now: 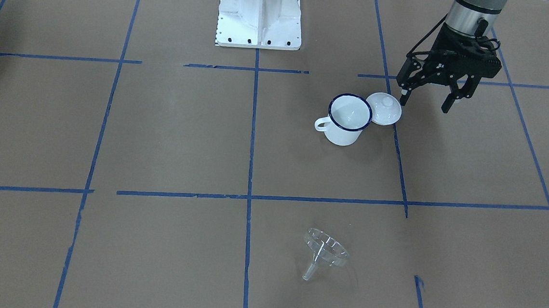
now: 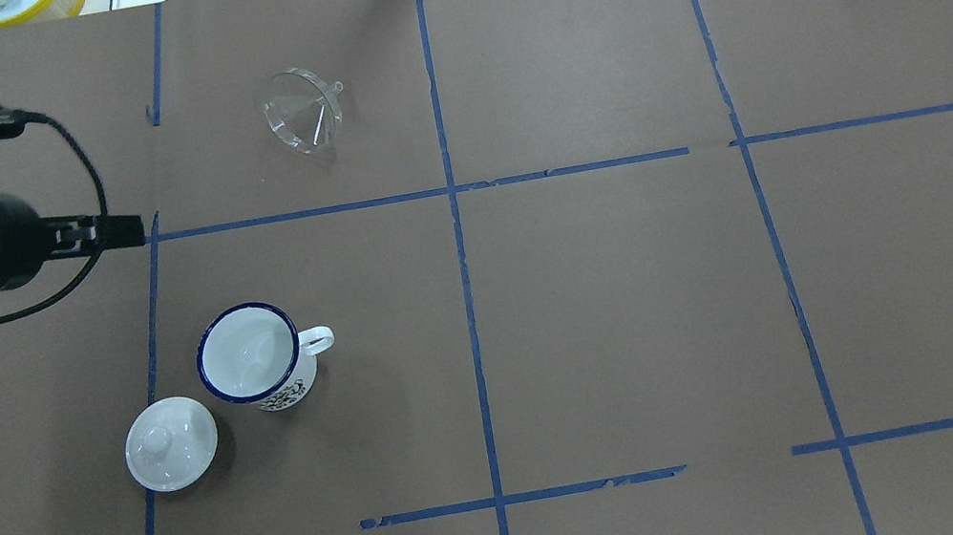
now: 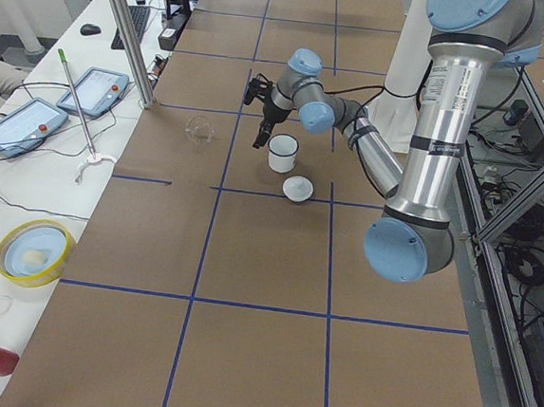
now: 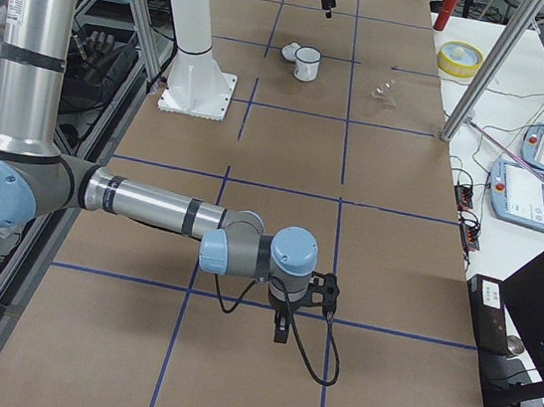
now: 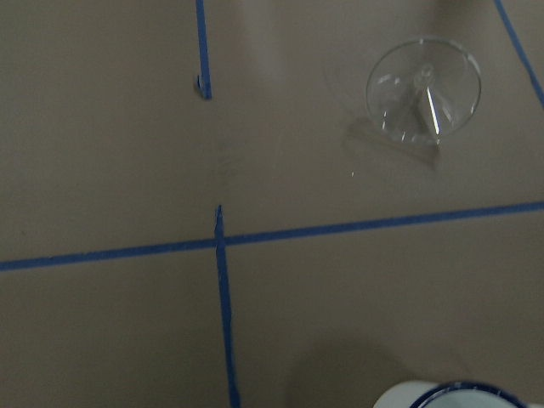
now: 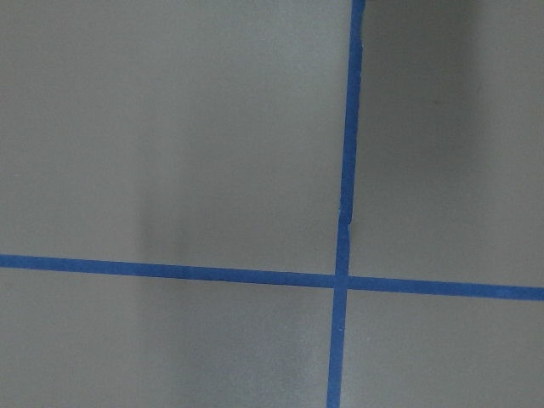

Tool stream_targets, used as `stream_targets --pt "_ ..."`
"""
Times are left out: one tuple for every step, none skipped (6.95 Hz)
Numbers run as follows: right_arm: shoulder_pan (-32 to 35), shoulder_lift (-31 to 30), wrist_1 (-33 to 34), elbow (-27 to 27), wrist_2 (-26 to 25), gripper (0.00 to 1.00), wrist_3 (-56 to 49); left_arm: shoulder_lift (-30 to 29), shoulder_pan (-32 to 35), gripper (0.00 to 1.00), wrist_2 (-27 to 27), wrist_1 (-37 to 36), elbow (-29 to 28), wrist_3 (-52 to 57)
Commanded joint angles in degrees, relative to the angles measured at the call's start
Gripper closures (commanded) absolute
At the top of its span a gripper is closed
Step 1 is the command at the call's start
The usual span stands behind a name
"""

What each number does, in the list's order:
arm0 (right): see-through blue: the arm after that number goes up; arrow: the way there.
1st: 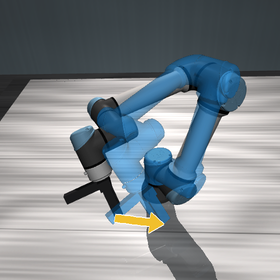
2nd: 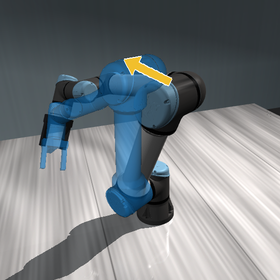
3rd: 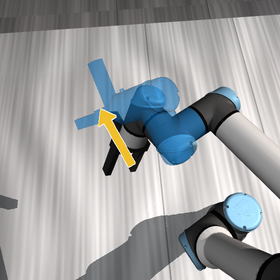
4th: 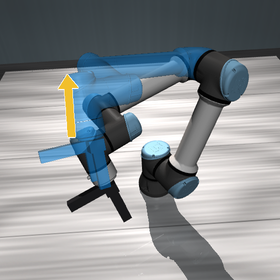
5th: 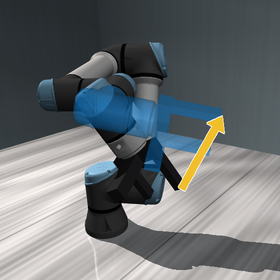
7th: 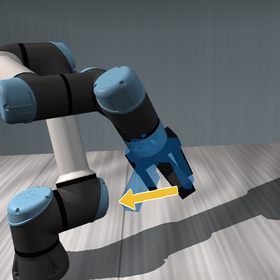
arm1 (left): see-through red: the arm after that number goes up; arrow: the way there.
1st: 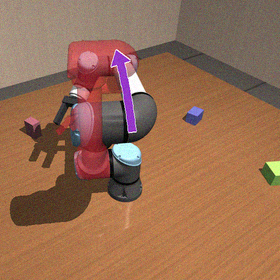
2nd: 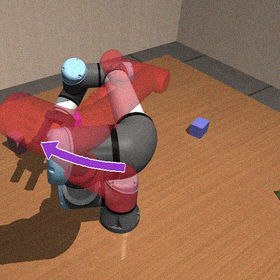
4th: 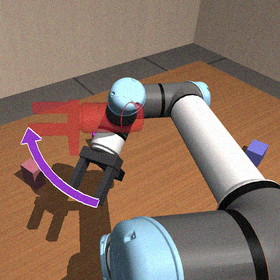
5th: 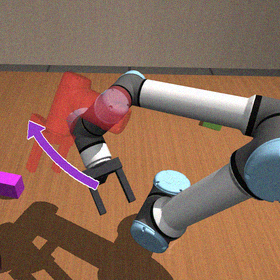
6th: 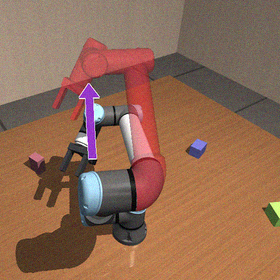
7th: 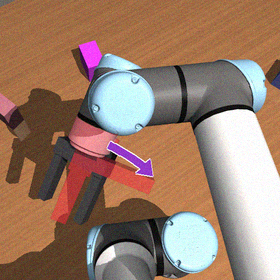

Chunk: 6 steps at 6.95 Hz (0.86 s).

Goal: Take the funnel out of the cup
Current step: 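Lower the left gripper onto the white lid beside the mug and grasp it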

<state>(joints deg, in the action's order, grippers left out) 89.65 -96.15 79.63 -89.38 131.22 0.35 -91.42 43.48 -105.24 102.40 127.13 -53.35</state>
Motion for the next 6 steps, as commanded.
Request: stream_targets --pt "0.0 0.0 0.0 0.0 0.0 0.00 0.0 4.1 -4.9 0.00 -1.8 8.4 -4.6 -3.0" --pt "0.0 0.0 0.0 0.0 0.0 0.00 0.0 4.2 -7.8 0.00 -1.2 15.0 -9.2 -5.0" --pt "0.0 0.0 0.0 0.0 0.0 0.00 0.0 4.2 -9.4 0.00 -1.1 15.5 -10.4 -5.1" --pt "0.0 0.0 0.0 0.0 0.0 0.00 0.0 5.2 -10.9 0.00 -1.1 15.3 -11.1 -4.9" --pt "0.0 0.0 0.0 0.0 0.0 0.00 0.0 5.3 -12.3 0.00 -1.1 15.3 -11.1 -5.1" --pt "0.0 0.0 0.0 0.0 0.0 0.00 0.0 5.4 -13.6 0.03 -1.0 15.2 -11.3 -5.4"
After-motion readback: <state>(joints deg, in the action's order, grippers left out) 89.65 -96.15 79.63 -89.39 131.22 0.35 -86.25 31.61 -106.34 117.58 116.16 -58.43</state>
